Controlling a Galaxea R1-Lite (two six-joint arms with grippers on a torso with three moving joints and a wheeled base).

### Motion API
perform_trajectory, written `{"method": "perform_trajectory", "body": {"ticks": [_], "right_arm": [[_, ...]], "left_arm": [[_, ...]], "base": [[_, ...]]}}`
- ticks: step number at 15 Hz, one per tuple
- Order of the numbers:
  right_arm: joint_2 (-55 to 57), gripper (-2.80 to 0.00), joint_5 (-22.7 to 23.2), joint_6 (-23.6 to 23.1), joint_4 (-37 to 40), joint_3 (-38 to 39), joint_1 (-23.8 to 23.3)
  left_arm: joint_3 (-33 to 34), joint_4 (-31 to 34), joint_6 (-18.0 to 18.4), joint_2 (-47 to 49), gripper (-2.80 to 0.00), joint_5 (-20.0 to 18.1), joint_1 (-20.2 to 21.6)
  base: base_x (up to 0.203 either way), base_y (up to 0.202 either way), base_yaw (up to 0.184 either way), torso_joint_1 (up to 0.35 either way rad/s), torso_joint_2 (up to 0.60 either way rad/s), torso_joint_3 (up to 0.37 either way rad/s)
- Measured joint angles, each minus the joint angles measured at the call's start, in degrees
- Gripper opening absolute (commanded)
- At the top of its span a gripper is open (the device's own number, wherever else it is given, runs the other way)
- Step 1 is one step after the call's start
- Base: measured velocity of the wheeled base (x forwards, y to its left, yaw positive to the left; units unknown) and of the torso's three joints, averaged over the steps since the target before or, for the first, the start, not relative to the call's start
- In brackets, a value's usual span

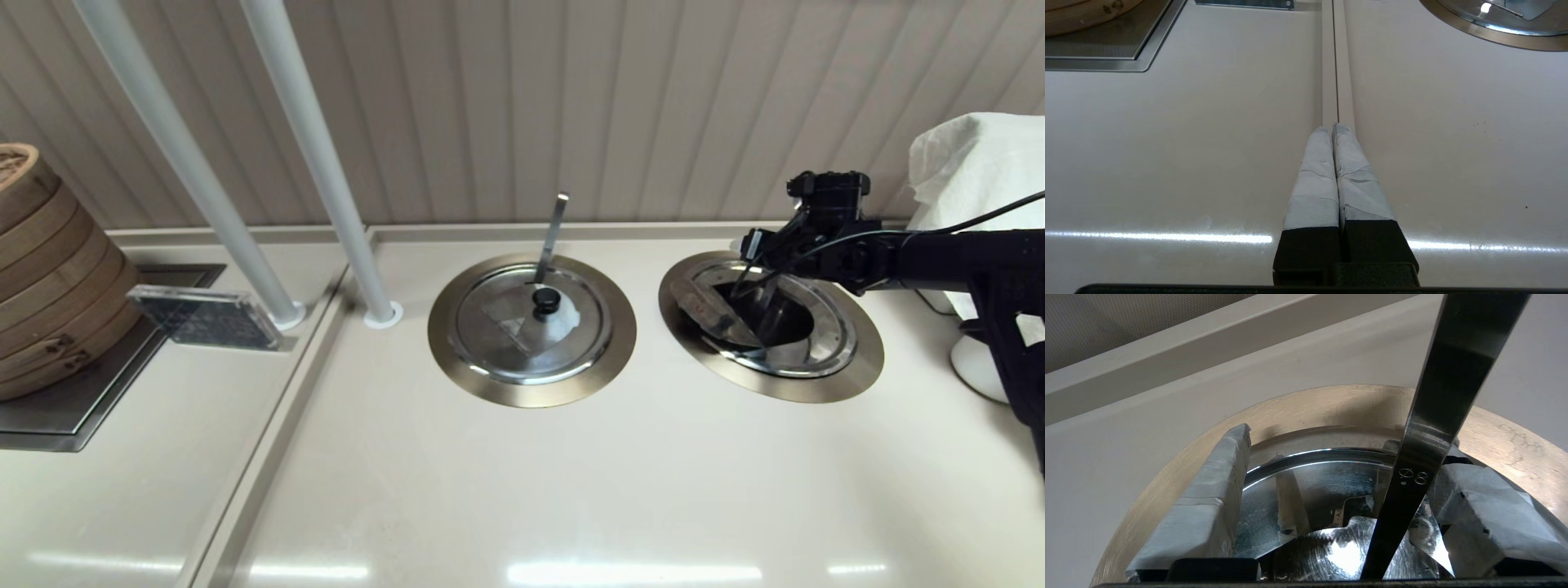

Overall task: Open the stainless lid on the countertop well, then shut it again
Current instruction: Stir with a spoon

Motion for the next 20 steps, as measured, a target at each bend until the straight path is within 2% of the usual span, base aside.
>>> {"method": "perform_trajectory", "body": {"ticks": [7, 10, 13, 14, 17, 20], "right_arm": [[1.26, -2.8, -0.24, 0.37, -1.97, -0.24, -0.04], [0.37, -2.8, -0.17, 2.93, -2.39, 0.58, -0.07], [-3.4, -2.8, 0.06, 9.02, -2.52, 4.35, -0.4], [-5.17, -2.8, 0.05, 9.71, -2.62, 6.49, -0.42], [-10.89, -2.8, 0.45, 9.78, -2.71, 11.87, 0.05], [-17.54, -2.8, 2.83, 9.7, -2.55, 15.6, 0.87]], "left_arm": [[0.0, -0.02, 0.02, 0.0, -2.8, 0.04, 0.0], [0.0, -0.02, 0.02, 0.0, -2.8, 0.02, 0.0], [0.0, -0.02, 0.02, 0.0, -2.8, 0.01, 0.0], [0.0, 0.0, 0.0, 0.0, -2.8, 0.02, 0.0], [0.0, -0.02, 0.01, 0.0, -2.8, 0.02, 0.0], [0.0, -0.02, 0.0, 0.0, -2.8, 0.01, 0.0]], "base": [[0.0, 0.0, 0.0, 0.0, 0.0, 0.0], [0.0, 0.0, 0.0, 0.0, 0.0, 0.0], [0.0, 0.0, 0.0, 0.0, 0.0, 0.0], [0.0, 0.0, 0.0, 0.0, 0.0, 0.0], [0.0, 0.0, 0.0, 0.0, 0.0, 0.0], [0.0, 0.0, 0.0, 0.0, 0.0, 0.0]]}}
